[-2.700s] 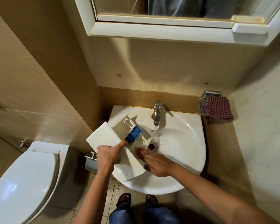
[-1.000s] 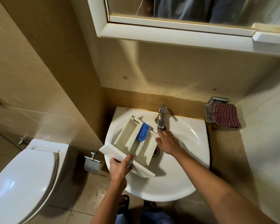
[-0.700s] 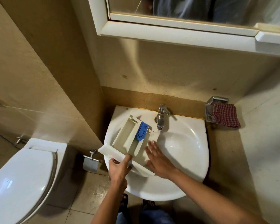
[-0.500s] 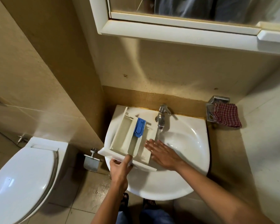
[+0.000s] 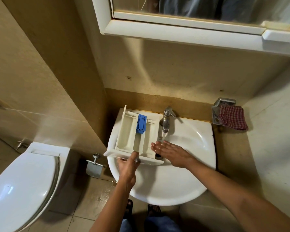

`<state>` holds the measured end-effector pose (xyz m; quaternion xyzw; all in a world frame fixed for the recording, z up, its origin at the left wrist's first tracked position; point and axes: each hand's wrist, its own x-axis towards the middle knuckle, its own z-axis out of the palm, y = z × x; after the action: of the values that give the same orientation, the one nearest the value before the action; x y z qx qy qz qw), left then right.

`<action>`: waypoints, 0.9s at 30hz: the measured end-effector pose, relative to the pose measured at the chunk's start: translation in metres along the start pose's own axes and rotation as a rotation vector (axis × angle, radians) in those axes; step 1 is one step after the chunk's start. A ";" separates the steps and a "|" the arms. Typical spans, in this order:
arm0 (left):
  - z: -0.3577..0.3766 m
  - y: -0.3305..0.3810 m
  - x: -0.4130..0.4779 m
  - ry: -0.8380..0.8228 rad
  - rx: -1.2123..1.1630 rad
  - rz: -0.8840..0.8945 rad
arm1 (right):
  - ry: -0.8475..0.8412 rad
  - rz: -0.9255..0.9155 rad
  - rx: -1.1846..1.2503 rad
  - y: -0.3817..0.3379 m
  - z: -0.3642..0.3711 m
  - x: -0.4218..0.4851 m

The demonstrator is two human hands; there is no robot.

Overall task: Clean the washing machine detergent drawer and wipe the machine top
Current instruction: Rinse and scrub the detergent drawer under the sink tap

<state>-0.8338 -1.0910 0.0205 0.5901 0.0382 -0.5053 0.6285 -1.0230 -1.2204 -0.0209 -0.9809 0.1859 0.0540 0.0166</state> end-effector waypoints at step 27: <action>-0.010 0.002 -0.010 -0.083 0.211 -0.081 | -0.028 0.452 0.039 0.004 -0.015 0.021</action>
<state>-0.8316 -1.0779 0.0253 0.6295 -0.0172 -0.5556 0.5429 -1.0037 -1.2327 -0.0079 -0.9129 0.4019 0.0665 0.0254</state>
